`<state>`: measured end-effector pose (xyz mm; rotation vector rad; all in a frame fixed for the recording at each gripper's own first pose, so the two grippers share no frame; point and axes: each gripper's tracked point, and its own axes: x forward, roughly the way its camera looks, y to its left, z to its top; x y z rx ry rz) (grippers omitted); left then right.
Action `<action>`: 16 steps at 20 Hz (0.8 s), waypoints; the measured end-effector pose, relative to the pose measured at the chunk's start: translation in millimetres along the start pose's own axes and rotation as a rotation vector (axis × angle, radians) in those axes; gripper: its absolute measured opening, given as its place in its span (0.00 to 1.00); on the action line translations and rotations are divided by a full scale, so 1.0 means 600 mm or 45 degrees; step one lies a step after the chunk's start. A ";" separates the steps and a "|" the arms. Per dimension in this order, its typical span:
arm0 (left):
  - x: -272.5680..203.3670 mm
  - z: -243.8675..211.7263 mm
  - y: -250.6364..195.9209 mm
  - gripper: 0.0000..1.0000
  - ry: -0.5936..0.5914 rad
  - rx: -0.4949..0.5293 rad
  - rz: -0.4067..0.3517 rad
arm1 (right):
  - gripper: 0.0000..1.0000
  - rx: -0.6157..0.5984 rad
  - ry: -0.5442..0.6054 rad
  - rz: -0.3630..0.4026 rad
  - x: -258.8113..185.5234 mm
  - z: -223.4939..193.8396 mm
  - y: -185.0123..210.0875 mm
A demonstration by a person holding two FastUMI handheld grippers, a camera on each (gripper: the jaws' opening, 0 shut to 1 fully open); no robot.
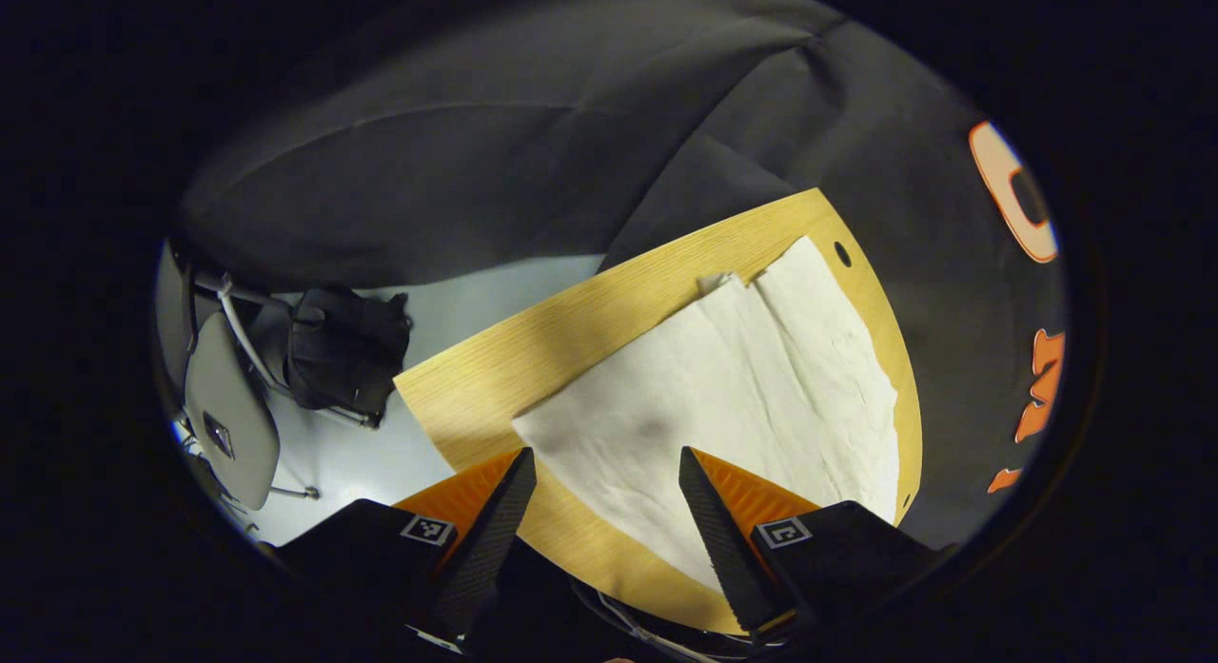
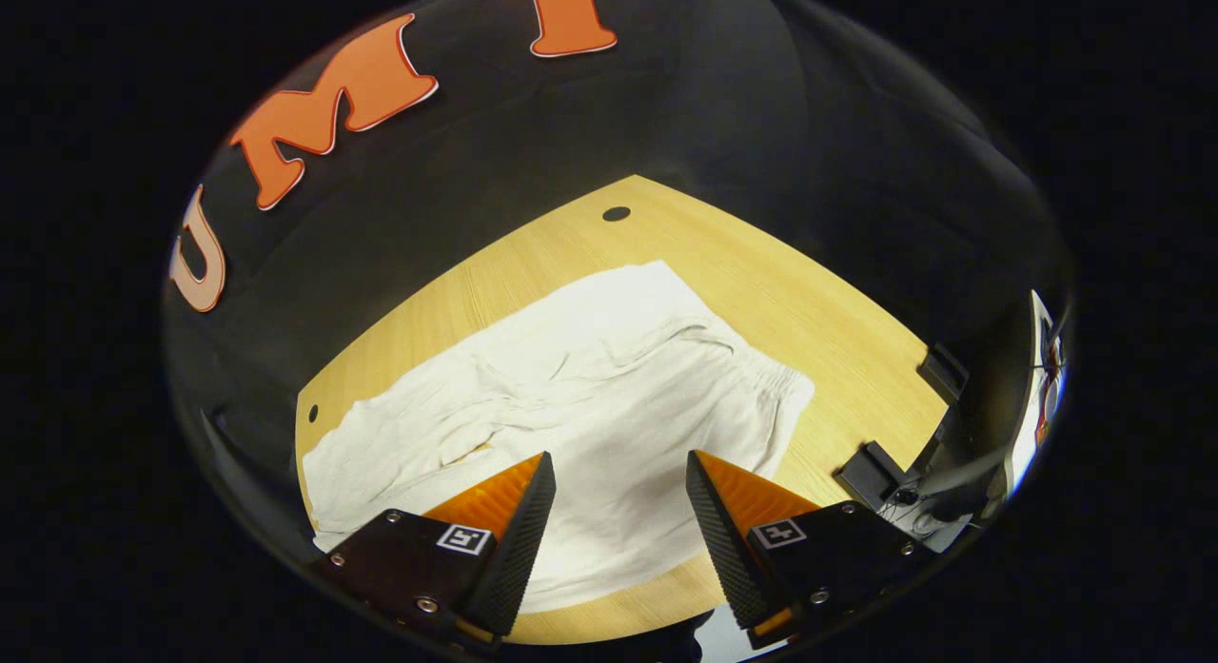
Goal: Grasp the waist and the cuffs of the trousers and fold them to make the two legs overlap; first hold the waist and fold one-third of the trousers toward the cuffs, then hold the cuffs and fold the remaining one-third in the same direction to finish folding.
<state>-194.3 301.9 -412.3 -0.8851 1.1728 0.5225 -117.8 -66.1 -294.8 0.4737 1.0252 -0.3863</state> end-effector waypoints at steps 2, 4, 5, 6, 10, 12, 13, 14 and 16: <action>0.011 -0.005 0.027 0.99 0.031 -0.063 0.008 | 0.84 0.059 0.028 0.000 0.002 -0.011 -0.009; 0.020 -0.005 0.040 0.99 0.036 -0.128 -0.009 | 0.84 0.101 0.060 0.001 0.009 -0.016 -0.026; 0.024 -0.001 0.041 0.99 0.037 -0.149 -0.020 | 0.84 0.109 0.074 0.001 0.012 -0.019 -0.036; 0.028 0.003 0.042 1.00 0.030 -0.167 -0.037 | 0.84 0.117 0.078 -0.005 0.016 -0.016 -0.046; 0.033 0.016 0.029 0.98 0.028 -0.211 -0.111 | 0.84 0.177 0.096 0.016 0.032 -0.009 -0.074; 0.045 0.023 0.020 0.96 0.016 -0.209 -0.134 | 0.84 0.210 0.110 0.006 0.039 -0.006 -0.089; 0.044 0.026 0.015 0.95 0.016 -0.213 -0.159 | 0.84 0.221 0.114 0.005 0.046 -0.005 -0.097; 0.046 0.029 0.010 0.95 0.014 -0.213 -0.188 | 0.84 0.225 0.118 -0.003 0.052 -0.005 -0.105; 0.053 0.036 -0.006 0.94 0.006 -0.227 -0.238 | 0.84 0.234 0.141 -0.018 0.065 -0.010 -0.126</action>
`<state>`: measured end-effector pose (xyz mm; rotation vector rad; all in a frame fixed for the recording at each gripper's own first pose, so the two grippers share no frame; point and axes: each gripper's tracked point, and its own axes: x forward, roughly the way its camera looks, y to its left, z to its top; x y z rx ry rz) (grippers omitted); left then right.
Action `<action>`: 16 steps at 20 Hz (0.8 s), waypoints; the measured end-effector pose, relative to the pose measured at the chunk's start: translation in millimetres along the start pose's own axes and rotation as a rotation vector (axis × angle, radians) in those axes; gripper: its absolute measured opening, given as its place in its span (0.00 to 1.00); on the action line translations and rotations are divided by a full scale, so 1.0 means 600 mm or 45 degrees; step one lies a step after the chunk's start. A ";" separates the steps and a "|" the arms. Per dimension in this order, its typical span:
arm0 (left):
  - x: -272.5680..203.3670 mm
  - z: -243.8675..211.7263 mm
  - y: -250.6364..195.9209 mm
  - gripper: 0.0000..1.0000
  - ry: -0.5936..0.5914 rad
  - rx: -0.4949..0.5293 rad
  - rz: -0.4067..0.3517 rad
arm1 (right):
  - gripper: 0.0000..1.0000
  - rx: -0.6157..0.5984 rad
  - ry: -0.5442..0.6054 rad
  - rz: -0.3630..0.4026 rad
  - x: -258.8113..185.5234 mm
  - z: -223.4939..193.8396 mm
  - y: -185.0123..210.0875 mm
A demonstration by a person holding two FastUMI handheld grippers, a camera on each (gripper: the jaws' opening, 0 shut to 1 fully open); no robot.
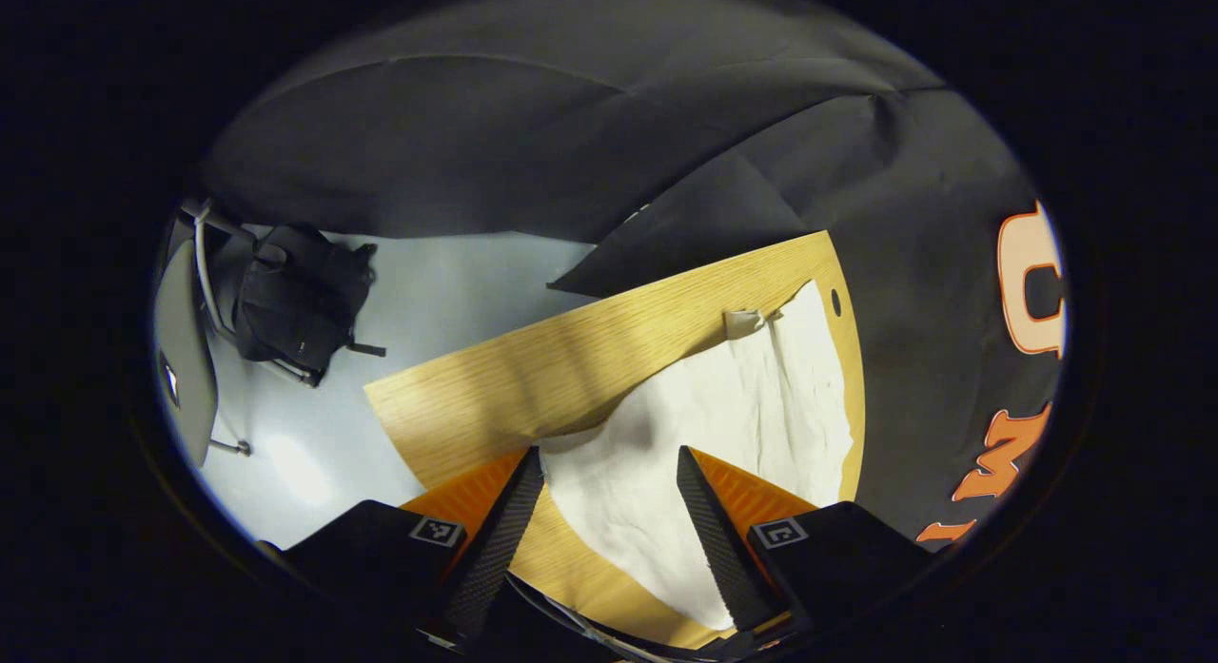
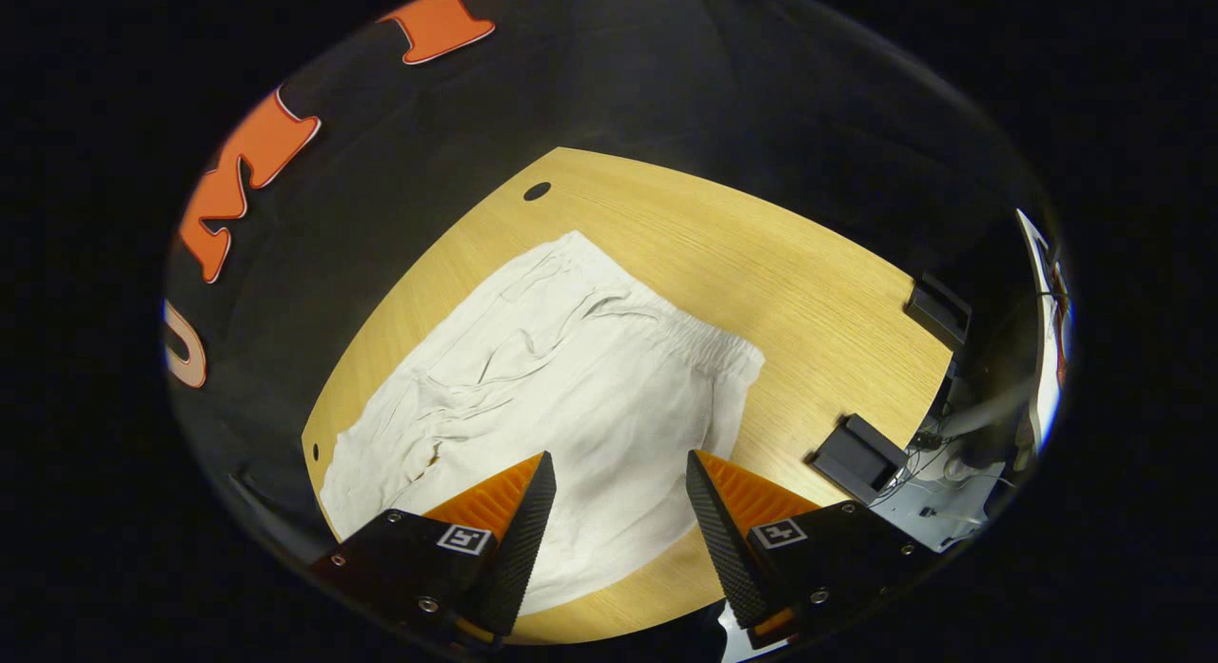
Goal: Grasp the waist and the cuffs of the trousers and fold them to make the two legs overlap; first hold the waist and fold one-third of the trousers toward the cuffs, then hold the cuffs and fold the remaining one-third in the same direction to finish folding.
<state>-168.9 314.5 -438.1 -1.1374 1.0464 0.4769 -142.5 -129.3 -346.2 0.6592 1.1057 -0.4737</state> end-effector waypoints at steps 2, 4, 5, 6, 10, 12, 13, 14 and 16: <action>0.008 0.002 -0.007 0.94 -0.006 -0.003 -0.008 | 0.84 0.023 0.015 -0.019 0.013 0.001 -0.023; 0.014 0.004 -0.015 0.92 -0.008 0.019 -0.004 | 0.84 0.052 0.034 -0.049 0.029 -0.001 -0.049; 0.019 0.003 -0.021 0.90 -0.010 0.029 -0.014 | 0.84 0.071 0.051 -0.061 0.038 -0.005 -0.062; 0.023 0.002 -0.025 0.84 -0.010 0.027 -0.015 | 0.84 0.090 0.062 -0.067 0.048 -0.006 -0.072; 0.051 0.000 -0.029 0.66 -0.007 0.033 0.015 | 0.84 0.164 0.068 -0.081 0.090 0.014 -0.100; 0.048 0.002 -0.037 0.30 -0.018 0.025 0.025 | 0.84 0.203 0.069 -0.081 0.106 0.026 -0.106; 0.055 0.005 -0.040 0.30 -0.028 0.041 0.035 | 0.84 0.208 0.064 -0.103 0.116 0.033 -0.114; 0.056 0.007 -0.038 0.29 -0.031 0.053 0.059 | 0.84 0.218 0.064 -0.129 0.123 0.038 -0.125; 0.064 0.002 -0.040 0.12 -0.035 0.079 0.079 | 0.82 0.264 0.049 -0.123 0.137 0.056 -0.123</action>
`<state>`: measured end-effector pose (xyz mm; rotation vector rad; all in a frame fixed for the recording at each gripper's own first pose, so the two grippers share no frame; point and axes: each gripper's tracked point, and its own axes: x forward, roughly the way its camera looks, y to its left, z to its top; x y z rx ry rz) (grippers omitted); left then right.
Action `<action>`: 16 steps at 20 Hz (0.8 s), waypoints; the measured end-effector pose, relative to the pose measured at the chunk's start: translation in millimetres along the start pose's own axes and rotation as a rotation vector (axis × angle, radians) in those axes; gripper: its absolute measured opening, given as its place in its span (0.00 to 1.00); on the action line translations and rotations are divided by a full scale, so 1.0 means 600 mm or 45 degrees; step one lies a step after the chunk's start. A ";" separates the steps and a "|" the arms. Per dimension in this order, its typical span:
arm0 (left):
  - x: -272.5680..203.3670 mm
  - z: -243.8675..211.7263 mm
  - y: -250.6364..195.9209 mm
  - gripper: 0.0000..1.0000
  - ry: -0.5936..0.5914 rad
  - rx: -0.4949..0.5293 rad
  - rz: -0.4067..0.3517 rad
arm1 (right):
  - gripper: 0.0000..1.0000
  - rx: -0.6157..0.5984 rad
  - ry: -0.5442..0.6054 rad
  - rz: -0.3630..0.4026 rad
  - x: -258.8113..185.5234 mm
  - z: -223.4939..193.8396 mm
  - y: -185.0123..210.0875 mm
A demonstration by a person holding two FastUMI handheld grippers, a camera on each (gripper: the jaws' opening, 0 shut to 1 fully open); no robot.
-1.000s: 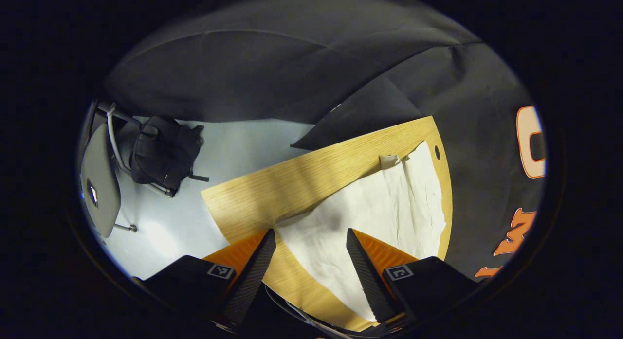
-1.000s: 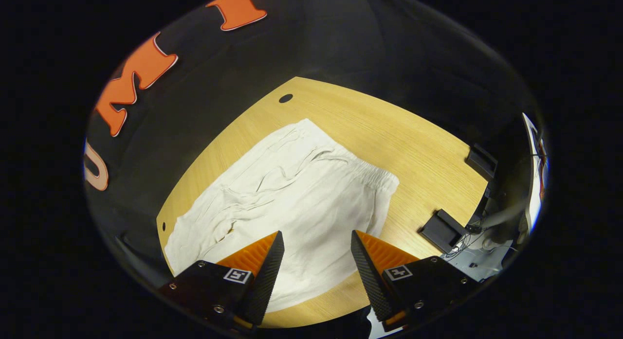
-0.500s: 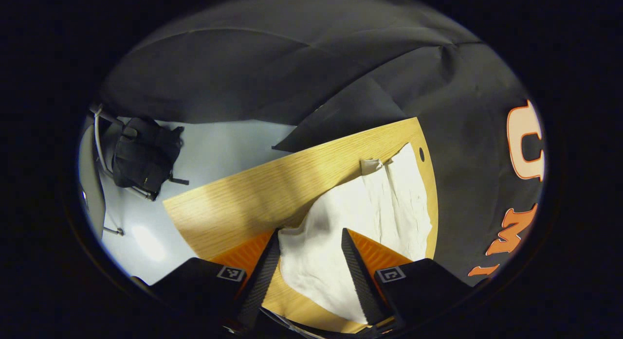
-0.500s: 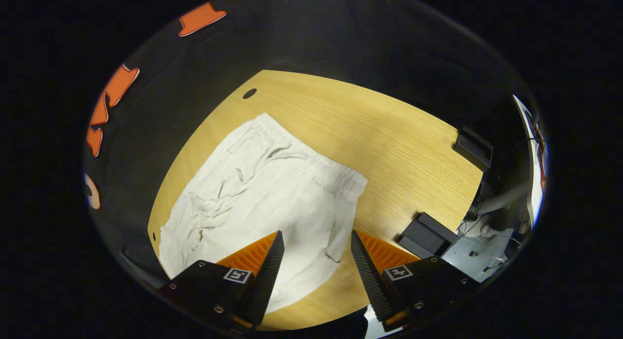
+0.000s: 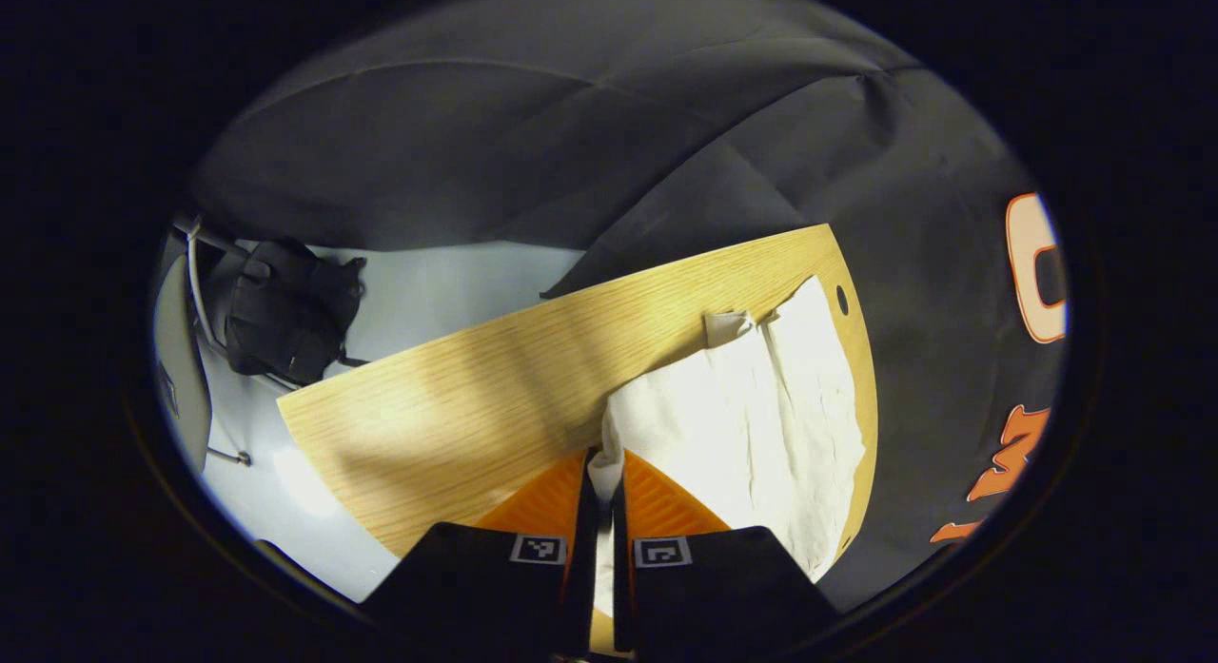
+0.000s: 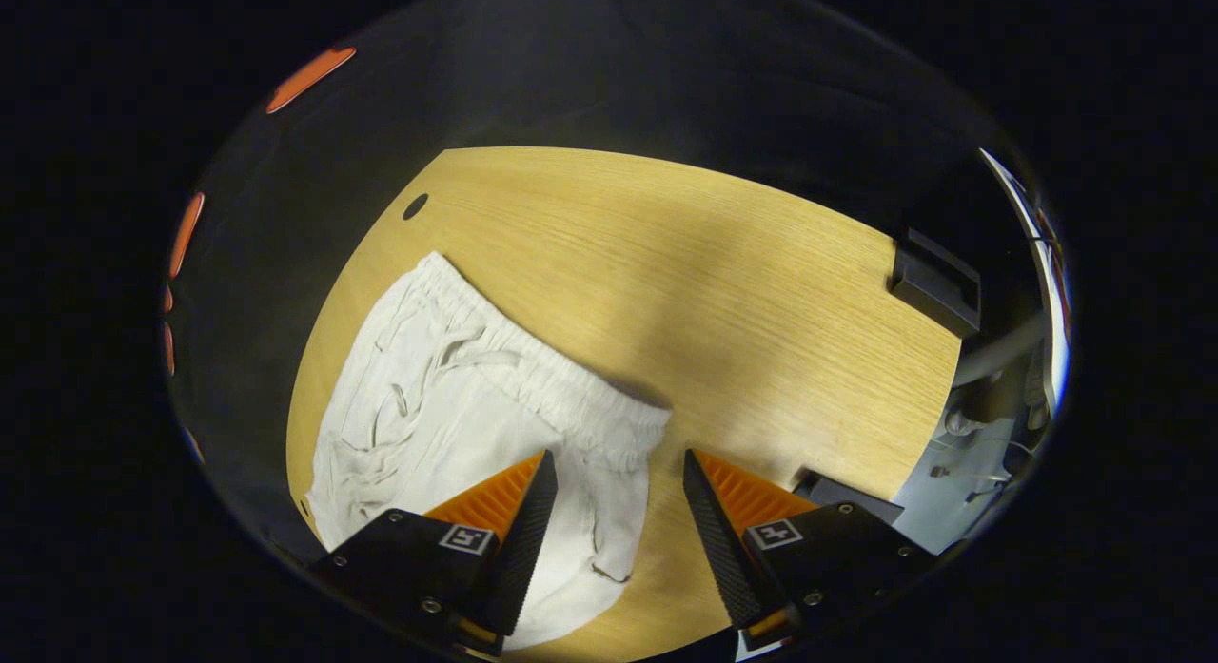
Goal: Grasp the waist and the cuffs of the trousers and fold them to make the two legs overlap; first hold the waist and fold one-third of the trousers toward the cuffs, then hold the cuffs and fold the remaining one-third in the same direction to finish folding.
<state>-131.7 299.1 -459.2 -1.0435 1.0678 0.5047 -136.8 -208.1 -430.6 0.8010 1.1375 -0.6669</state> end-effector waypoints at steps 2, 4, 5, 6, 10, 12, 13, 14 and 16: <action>0.002 0.001 -0.006 0.11 0.001 0.004 -0.011 | 0.73 0.022 0.015 -0.003 0.011 0.005 0.003; -0.003 0.005 -0.009 0.07 -0.008 0.001 -0.013 | 0.56 0.036 0.004 -0.035 0.017 0.013 -0.004; 0.005 0.005 -0.010 0.07 -0.013 0.002 -0.016 | 0.58 0.052 0.006 -0.038 0.021 0.014 -0.004; -0.002 0.007 -0.009 0.06 -0.021 0.007 -0.012 | 0.43 0.068 0.028 -0.028 0.021 0.011 -0.001; -0.030 0.021 -0.020 0.06 -0.064 0.024 -0.042 | 0.08 0.122 0.047 0.023 0.013 0.018 0.008; -0.049 0.035 -0.033 0.06 -0.086 0.051 -0.072 | 0.05 0.125 0.058 0.065 0.001 0.025 0.015; -0.058 0.036 -0.042 0.06 -0.078 0.066 -0.096 | 0.05 0.124 0.059 0.082 -0.008 0.031 0.019; -0.069 0.042 -0.052 0.06 -0.080 0.091 -0.111 | 0.05 0.122 0.071 0.101 -0.018 0.035 0.024; -0.081 0.058 -0.079 0.06 -0.086 0.169 -0.135 | 0.05 0.105 0.089 0.098 -0.035 0.046 0.030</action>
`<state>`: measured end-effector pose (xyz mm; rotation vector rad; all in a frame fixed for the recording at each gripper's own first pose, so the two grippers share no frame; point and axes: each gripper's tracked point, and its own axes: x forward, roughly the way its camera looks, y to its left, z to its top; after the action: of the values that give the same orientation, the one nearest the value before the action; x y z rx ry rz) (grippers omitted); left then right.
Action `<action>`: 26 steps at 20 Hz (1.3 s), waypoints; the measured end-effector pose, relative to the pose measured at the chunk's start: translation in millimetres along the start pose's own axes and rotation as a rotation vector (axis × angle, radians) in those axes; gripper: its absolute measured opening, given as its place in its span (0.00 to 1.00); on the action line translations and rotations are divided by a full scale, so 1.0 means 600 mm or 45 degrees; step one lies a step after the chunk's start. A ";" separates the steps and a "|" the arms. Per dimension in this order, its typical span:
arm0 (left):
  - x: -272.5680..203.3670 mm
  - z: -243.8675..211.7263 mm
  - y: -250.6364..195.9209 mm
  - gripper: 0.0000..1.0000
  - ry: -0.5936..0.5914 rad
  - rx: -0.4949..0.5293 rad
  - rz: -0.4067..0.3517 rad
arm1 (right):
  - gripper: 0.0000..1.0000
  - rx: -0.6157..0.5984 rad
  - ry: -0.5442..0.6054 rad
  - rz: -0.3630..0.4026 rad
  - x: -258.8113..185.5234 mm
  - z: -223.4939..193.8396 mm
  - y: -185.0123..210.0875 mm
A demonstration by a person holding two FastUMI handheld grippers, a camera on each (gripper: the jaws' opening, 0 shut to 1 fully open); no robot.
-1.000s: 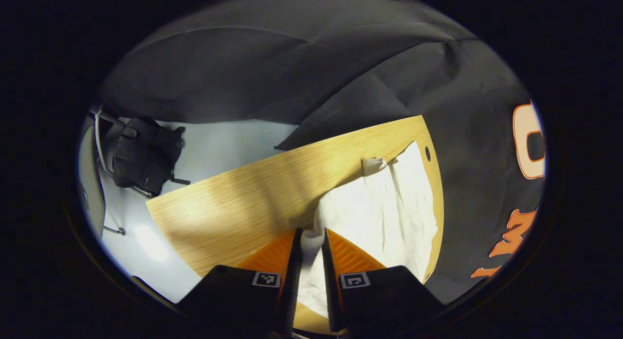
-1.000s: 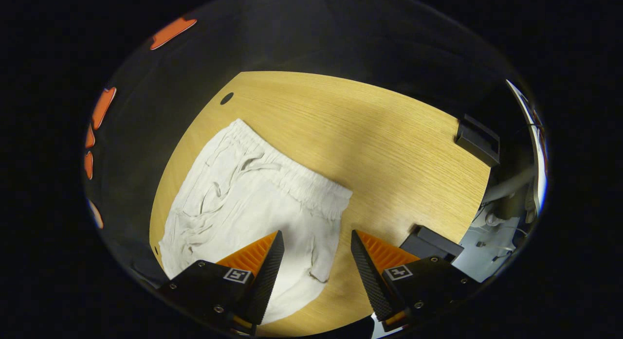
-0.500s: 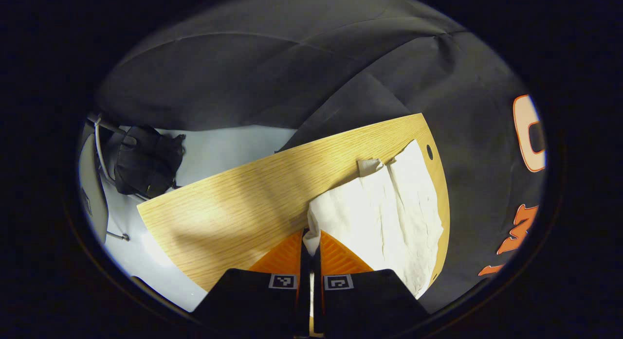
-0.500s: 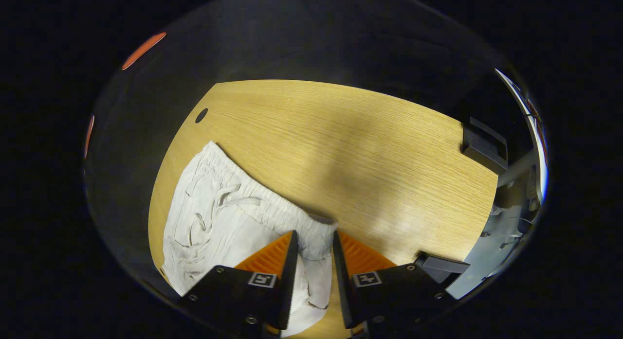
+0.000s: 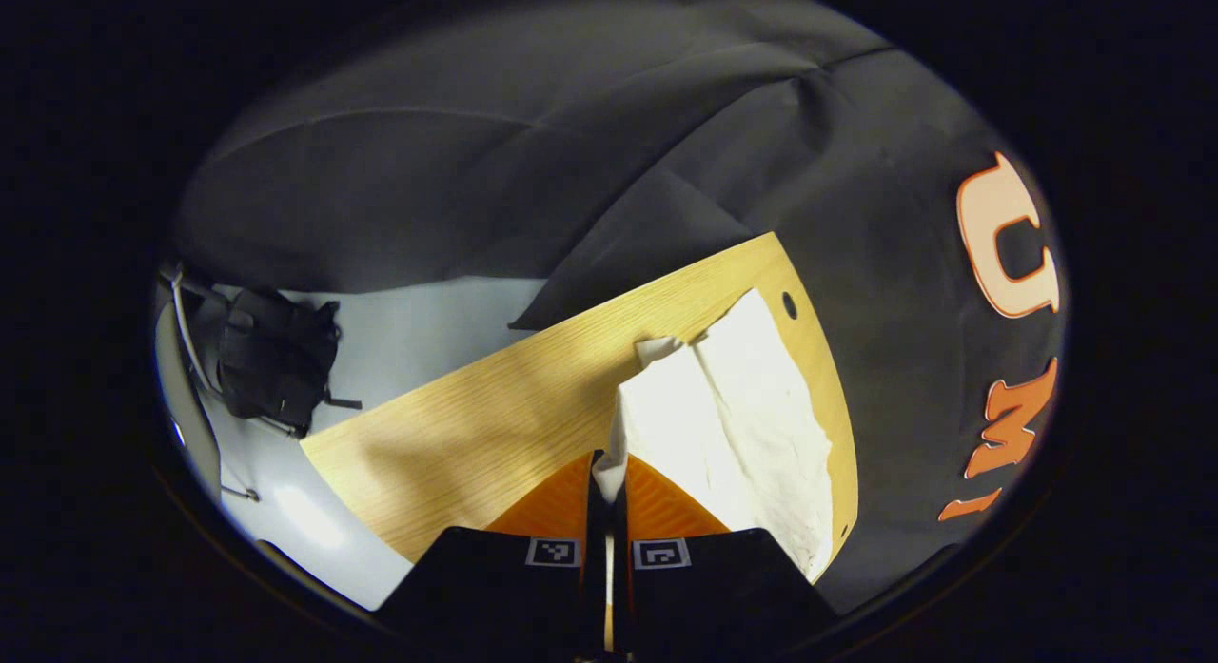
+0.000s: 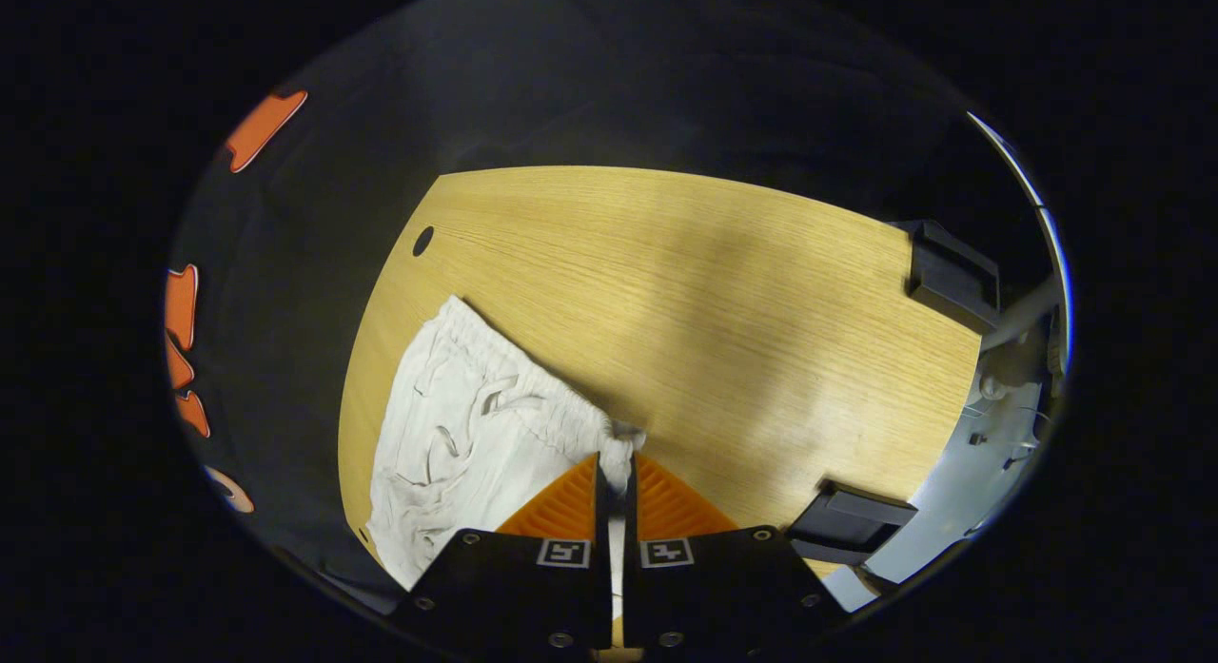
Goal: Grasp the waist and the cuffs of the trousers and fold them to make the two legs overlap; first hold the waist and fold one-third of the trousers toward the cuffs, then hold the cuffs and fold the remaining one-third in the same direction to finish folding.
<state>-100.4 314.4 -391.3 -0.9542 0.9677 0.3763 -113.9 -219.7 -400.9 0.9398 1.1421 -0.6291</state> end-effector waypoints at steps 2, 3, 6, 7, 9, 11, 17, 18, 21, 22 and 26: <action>-0.005 0.012 -0.011 0.06 0.038 0.143 0.055 | 0.05 -0.027 0.011 -0.026 -0.017 0.012 0.016; -0.011 0.015 -0.022 0.06 0.071 0.241 0.074 | 0.05 -0.035 0.015 -0.024 -0.023 0.019 0.030; -0.006 0.039 -0.073 0.06 0.089 0.441 0.073 | 0.05 -0.064 0.036 -0.018 -0.041 0.031 0.064; -0.005 0.051 -0.092 0.08 0.088 0.462 0.053 | 0.05 -0.064 0.046 -0.015 -0.043 0.037 0.072; 0.000 0.070 -0.120 0.05 0.087 0.516 0.028 | 0.05 -0.033 0.084 -0.019 -0.043 0.043 0.081; 0.006 0.090 -0.148 0.06 0.097 0.592 0.050 | 0.05 -0.004 0.129 -0.027 -0.041 0.046 0.090; 0.043 0.109 -0.226 0.06 0.163 0.915 0.086 | 0.05 -0.049 0.193 -0.020 -0.033 0.068 0.151; 0.056 0.112 -0.239 0.06 0.177 0.938 0.071 | 0.05 -0.057 0.205 -0.021 -0.028 0.074 0.161; 0.104 0.129 -0.275 0.07 0.204 0.949 0.016 | 0.05 -0.044 0.230 0.008 -0.016 0.092 0.199; 0.116 0.141 -0.289 0.06 0.190 0.935 -0.009 | 0.05 -0.010 0.240 0.031 -0.009 0.097 0.216; 0.188 0.187 -0.298 0.06 0.166 0.924 0.009 | 0.05 0.149 0.291 0.100 0.025 0.122 0.261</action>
<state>136.6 293.1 -368.3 -0.3143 1.1139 -0.0461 54.3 -207.0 -359.8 1.1740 1.2739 -0.5385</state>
